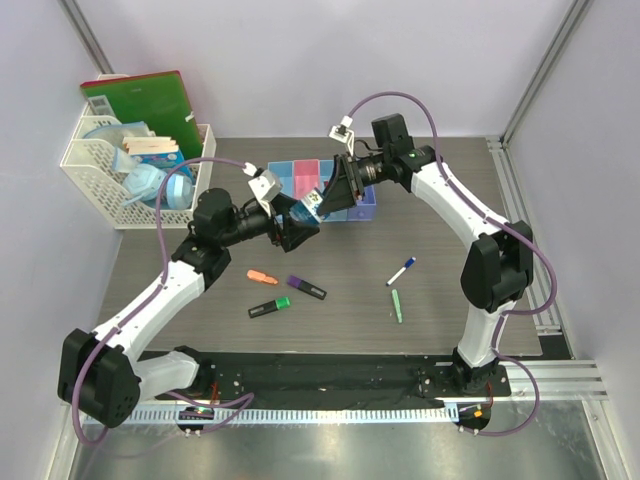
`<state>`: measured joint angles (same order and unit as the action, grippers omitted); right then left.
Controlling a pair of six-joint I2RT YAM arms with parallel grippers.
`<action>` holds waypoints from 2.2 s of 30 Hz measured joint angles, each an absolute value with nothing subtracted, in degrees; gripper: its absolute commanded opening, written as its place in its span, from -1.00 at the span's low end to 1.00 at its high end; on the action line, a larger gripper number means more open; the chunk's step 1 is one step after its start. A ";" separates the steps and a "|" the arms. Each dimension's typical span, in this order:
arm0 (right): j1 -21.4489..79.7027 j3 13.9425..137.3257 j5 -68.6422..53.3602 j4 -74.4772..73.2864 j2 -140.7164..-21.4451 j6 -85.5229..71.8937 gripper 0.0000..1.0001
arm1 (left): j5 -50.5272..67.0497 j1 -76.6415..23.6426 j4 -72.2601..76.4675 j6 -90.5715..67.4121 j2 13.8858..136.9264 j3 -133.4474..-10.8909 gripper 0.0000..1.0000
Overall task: Sort the stationery into containers
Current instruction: Place the stationery in the storage box.
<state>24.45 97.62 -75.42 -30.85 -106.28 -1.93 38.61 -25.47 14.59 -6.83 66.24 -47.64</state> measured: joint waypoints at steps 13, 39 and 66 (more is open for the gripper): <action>24.10 98.15 -75.48 -30.89 -106.28 -2.22 -0.93 | 38.52 -25.36 14.41 -6.76 66.26 -47.64 -0.50; 17.34 95.72 -54.41 -31.73 -100.27 0.95 0.99 | 20.05 -25.34 -9.10 8.21 74.65 -62.61 -1.00; 17.12 77.30 -38.00 -38.22 -78.11 14.94 0.99 | -4.45 -17.56 -62.06 35.40 125.89 -126.85 -1.00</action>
